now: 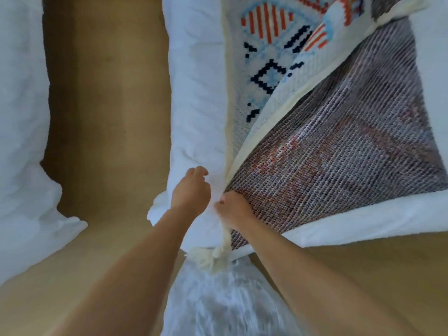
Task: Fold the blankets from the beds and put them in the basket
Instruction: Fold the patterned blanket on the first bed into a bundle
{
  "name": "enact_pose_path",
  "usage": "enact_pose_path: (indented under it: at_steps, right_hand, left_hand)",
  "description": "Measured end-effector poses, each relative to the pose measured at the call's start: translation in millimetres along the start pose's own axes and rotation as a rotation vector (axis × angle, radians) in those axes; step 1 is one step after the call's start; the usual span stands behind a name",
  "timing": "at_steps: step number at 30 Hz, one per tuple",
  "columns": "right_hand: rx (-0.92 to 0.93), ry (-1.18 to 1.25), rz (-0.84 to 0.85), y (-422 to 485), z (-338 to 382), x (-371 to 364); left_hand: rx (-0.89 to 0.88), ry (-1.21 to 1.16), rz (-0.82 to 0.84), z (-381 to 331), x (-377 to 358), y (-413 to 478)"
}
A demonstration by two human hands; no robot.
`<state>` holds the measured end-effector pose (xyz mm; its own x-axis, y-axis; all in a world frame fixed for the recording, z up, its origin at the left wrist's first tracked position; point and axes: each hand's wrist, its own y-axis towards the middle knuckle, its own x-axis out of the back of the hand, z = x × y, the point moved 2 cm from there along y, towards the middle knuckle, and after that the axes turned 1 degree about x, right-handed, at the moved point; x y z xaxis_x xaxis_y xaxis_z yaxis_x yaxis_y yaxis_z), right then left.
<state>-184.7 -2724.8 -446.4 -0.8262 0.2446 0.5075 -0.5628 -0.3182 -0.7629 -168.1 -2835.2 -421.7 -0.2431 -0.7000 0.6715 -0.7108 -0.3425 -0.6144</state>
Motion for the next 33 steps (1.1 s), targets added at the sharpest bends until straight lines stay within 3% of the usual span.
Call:
enact_pose_path:
  at_steps: [4,11,18,23,33]
  right_hand:
    - [-0.128,0.128,-0.02,11,5,-1]
    - [-0.263,0.42,0.186,18,10,45]
    - [-0.273,0.553,-0.315,46,27,124]
    - [-0.401,0.576,-0.456,59,56,130]
    - [-0.669,0.864,-0.762,52,85,133]
  left_hand:
    - [-0.109,0.108,0.159,-27,11,27]
    - [-0.304,0.235,0.305,-67,23,56]
    - [-0.403,0.285,0.368,-81,47,78]
    - [-0.495,0.304,0.417,-70,76,103]
    - [-0.642,0.374,0.492,-76,132,153]
